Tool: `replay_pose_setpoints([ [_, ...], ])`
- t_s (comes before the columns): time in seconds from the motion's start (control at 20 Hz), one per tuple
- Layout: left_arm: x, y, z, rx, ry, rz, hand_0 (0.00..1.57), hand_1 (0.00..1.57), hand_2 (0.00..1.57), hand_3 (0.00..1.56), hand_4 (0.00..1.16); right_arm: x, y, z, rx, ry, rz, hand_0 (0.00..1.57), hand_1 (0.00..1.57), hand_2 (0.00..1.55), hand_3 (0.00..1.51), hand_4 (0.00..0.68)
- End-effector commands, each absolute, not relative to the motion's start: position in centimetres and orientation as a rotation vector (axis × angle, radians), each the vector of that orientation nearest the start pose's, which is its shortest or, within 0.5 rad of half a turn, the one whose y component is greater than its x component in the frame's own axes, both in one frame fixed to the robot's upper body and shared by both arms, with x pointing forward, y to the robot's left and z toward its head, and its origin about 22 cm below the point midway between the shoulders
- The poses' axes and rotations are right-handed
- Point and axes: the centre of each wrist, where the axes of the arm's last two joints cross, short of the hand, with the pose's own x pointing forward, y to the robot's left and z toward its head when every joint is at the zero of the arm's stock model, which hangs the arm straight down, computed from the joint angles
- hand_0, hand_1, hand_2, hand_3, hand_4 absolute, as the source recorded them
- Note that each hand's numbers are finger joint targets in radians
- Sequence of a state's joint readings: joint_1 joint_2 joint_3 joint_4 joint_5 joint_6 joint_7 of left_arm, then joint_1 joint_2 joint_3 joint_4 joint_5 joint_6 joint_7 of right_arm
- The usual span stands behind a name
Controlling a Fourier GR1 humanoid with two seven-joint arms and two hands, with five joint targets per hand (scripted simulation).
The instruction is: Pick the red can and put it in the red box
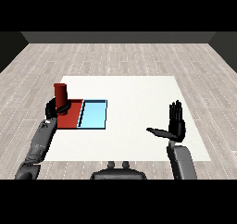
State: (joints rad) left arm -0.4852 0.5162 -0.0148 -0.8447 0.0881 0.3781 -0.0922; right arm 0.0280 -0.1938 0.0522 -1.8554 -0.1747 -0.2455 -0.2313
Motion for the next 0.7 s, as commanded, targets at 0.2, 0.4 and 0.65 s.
replay_pose_setpoints([
  [0.2, 35.3, 39.5, -0.7, 0.805, -1.190, -0.085, 1.52, 1.52, 1.45, 1.38, 1.02, 24.9, -24.4, 5.8, -0.169, -2.073, -0.053, 0.00, 0.00, 0.00, 0.00, 0.000],
  [0.4, 35.7, 36.3, -3.4, 0.813, -1.101, -0.093, 1.13, 1.13, 1.14, 1.31, 0.91, 25.2, -24.3, 4.1, -0.224, -2.021, 0.015, 0.00, 0.00, 0.00, 0.00, 0.000],
  [0.65, 34.3, 37.1, -5.0, 0.717, -1.119, -0.052, 1.35, 1.35, 1.37, 1.28, 0.94, 25.0, -25.0, 3.2, -0.241, -2.015, -0.029, 0.00, 0.00, 0.00, 0.00, 0.000],
])
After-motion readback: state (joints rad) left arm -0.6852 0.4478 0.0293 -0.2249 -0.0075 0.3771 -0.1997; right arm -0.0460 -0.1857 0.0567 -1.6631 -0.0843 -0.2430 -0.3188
